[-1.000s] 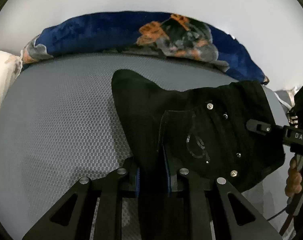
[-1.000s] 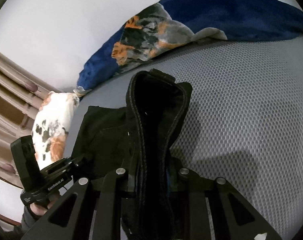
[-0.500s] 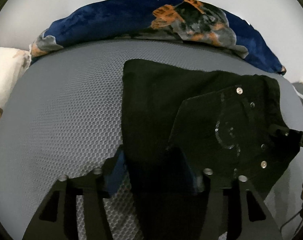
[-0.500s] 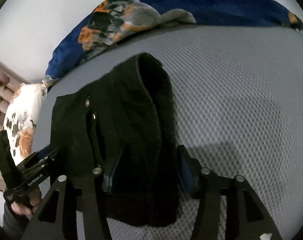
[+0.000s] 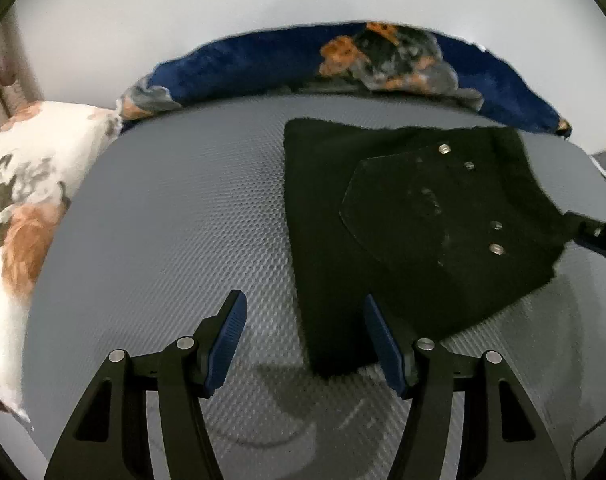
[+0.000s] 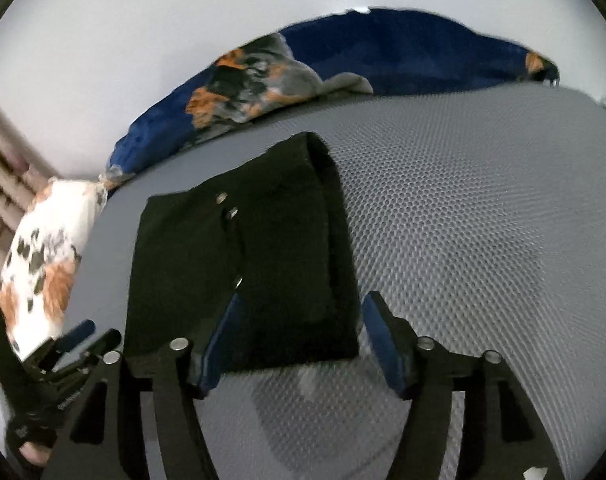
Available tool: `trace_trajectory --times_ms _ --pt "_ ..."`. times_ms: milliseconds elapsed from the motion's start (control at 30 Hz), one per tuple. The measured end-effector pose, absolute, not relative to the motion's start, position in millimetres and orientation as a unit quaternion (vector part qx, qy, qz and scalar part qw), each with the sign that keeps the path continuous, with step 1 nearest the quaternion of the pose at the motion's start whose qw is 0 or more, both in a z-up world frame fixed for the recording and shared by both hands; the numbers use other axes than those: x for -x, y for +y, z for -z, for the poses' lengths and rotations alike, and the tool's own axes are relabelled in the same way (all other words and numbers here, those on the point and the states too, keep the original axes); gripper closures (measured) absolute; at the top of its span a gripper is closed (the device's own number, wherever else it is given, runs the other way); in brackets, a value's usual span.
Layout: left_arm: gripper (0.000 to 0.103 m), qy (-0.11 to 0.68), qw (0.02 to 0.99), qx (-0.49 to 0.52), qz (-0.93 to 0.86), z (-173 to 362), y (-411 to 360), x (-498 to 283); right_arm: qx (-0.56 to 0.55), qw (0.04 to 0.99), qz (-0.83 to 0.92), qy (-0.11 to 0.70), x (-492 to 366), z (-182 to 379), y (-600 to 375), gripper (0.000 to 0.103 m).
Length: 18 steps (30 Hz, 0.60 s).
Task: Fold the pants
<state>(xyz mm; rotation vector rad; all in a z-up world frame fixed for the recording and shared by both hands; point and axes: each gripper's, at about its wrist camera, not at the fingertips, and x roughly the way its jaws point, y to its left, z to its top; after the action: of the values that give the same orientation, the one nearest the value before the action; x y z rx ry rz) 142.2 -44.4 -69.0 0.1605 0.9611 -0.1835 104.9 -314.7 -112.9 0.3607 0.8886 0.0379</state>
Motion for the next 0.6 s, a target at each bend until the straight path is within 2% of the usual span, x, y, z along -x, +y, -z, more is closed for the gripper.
trace_trajectory --times_ms 267,333,600 --pt "0.041 0.441 0.893 -0.063 0.062 41.1 -31.3 -84.6 -0.11 0.909 -0.02 0.402 -43.0 97.2 -266.3 0.033" --pt "0.041 0.439 0.895 -0.057 0.057 38.0 -28.1 -72.4 -0.097 0.913 -0.018 0.396 -31.4 93.7 -255.1 0.028" --pt "0.041 0.434 0.898 -0.051 0.049 36.1 -21.4 -35.7 -0.054 0.923 -0.014 0.38 -0.8 87.8 -226.7 0.026"
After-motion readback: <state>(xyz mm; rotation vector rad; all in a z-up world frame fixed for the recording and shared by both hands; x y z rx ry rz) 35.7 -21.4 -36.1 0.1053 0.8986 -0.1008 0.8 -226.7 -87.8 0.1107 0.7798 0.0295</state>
